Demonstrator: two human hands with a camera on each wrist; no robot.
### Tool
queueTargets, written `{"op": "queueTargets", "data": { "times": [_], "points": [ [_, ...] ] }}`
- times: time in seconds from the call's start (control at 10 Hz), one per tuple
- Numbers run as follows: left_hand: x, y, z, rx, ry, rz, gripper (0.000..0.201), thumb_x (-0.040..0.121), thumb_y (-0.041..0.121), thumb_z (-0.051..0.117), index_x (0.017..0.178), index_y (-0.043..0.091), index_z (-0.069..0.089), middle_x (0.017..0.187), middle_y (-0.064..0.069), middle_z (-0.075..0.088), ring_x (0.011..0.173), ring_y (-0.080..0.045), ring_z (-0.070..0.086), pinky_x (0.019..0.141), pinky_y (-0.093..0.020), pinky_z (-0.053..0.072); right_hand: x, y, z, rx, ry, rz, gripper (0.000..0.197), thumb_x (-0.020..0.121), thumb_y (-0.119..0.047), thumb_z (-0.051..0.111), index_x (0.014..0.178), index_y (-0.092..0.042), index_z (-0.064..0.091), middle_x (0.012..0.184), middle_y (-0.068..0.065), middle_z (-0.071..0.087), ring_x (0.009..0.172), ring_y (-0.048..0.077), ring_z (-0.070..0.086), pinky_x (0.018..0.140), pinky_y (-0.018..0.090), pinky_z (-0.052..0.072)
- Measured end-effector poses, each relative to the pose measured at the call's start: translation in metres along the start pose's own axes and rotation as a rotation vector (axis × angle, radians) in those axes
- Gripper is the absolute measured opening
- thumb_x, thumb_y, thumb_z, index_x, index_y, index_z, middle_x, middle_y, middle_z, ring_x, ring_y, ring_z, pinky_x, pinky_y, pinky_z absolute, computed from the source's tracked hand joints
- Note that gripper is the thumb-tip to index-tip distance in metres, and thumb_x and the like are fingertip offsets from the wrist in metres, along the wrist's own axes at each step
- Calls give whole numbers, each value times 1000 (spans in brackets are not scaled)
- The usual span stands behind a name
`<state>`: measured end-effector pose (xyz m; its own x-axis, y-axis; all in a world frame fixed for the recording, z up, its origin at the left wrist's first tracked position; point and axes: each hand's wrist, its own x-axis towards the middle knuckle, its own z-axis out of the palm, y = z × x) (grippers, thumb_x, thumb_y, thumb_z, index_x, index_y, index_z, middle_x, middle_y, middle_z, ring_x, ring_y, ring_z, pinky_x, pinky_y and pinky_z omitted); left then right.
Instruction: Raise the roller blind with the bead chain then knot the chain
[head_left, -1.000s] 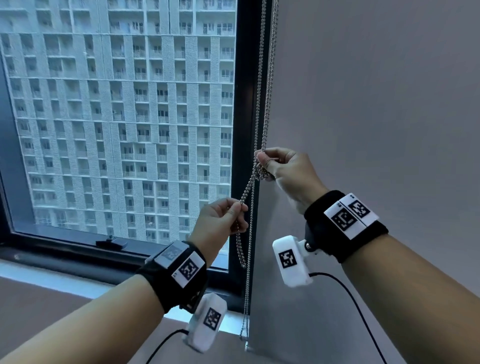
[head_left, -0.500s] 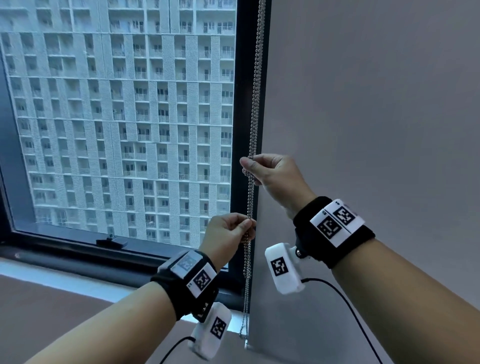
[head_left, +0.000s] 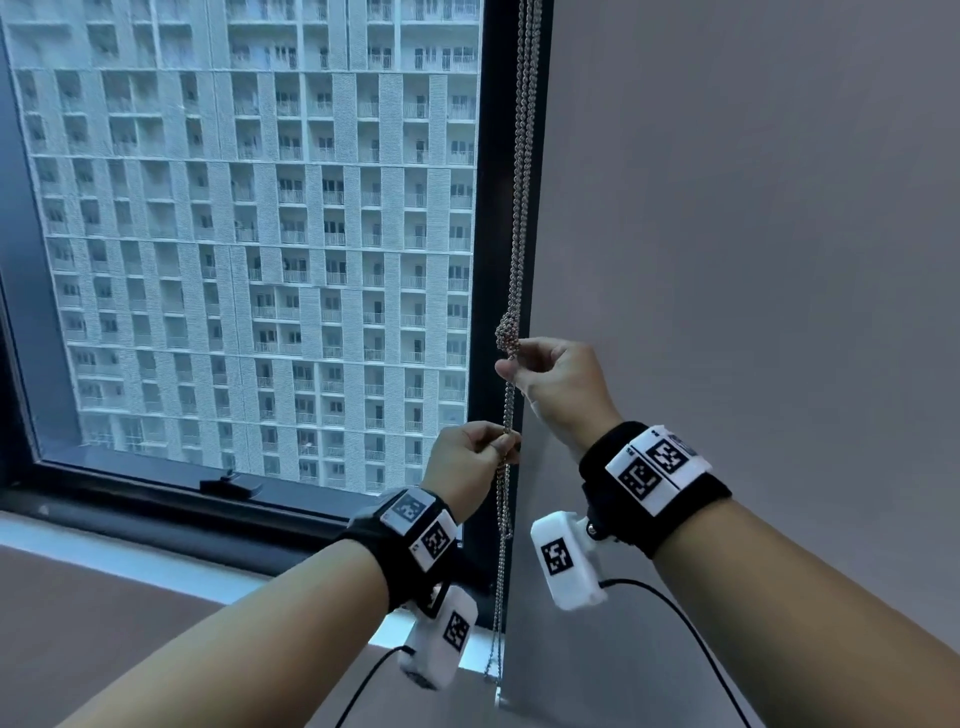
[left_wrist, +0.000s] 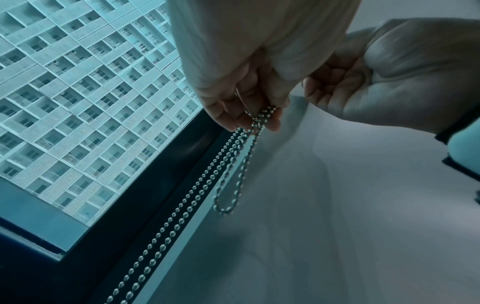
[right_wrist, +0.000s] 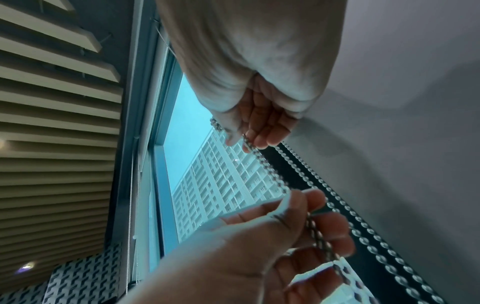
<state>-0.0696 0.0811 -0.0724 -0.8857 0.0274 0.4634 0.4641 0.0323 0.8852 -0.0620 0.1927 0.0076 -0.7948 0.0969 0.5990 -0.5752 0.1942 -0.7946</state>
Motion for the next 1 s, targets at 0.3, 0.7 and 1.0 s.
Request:
{"op": "queueTargets", "data": {
  "times": [0.3, 0.7, 1.0],
  "points": [
    [19, -19, -1, 124, 32, 4, 5, 83, 16, 69, 80, 13, 72, 69, 2, 68, 66, -11, 60, 74, -30, 50, 11, 23, 4, -119, 70, 87, 10, 79, -19, 81, 80, -11, 76, 74, 3, 74, 47, 0, 55, 51, 17, 45],
    [22, -27, -6, 177, 15, -12, 13, 83, 17, 70, 90, 7, 73, 77, -1, 69, 71, -8, 63, 79, -26, 51, 6, 33, 7, -107, 82, 126, 21, 79, -24, 81, 82, -4, 74, 61, 5, 66, 46, 21, 55, 33, 15, 34],
    [18, -15, -25, 276, 34, -41, 32, 84, 34, 65, 110, 15, 62, 94, 0, 63, 84, -13, 59, 77, -26, 49, 0, 22, -4, -305, 293, -123, 38, 80, -45, 66, 59, -14, 62, 49, -8, 56, 46, 10, 49, 53, 28, 46]
  ]
}}
